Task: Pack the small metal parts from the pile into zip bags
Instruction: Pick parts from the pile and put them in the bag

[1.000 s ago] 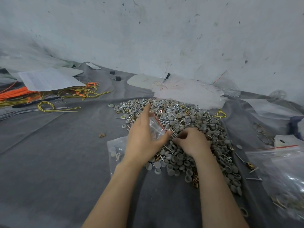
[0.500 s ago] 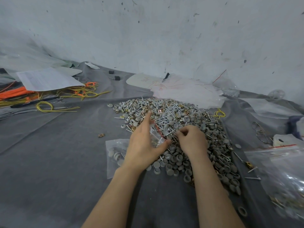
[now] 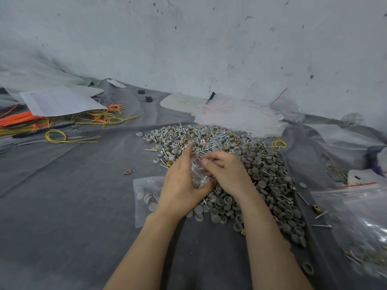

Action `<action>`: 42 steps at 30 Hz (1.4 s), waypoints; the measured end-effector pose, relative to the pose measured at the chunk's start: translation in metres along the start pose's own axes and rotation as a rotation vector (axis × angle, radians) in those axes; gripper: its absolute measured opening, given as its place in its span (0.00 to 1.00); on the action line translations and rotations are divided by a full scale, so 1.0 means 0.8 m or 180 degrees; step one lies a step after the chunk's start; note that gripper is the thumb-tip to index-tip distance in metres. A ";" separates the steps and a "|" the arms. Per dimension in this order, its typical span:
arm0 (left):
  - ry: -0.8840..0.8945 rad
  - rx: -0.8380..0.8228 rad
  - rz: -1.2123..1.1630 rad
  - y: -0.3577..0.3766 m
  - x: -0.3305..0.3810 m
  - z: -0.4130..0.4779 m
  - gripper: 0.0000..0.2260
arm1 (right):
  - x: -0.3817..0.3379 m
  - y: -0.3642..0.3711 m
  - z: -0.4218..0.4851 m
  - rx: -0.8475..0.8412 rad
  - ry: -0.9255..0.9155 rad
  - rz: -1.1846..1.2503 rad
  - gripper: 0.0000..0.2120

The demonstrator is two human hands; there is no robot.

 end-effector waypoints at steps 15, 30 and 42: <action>0.0010 0.0036 0.0091 -0.001 0.001 0.000 0.45 | 0.029 -0.017 0.013 0.1359 0.1093 -0.1670 0.09; 0.0056 0.0011 0.0029 0.000 0.003 -0.001 0.43 | 0.000 0.000 0.000 -0.0002 0.0105 0.0225 0.08; 0.0028 0.0007 0.0097 -0.001 0.002 0.000 0.45 | 0.029 -0.021 0.010 0.1129 0.1196 -0.1976 0.15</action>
Point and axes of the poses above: each hand's wrist, its own z-axis towards the middle knuckle, its own y-axis out of the palm, x = y × z, the point moved 1 cm from there along z, towards the middle knuckle, and after that the axes turned 15 degrees about y, right-handed, at the moved point
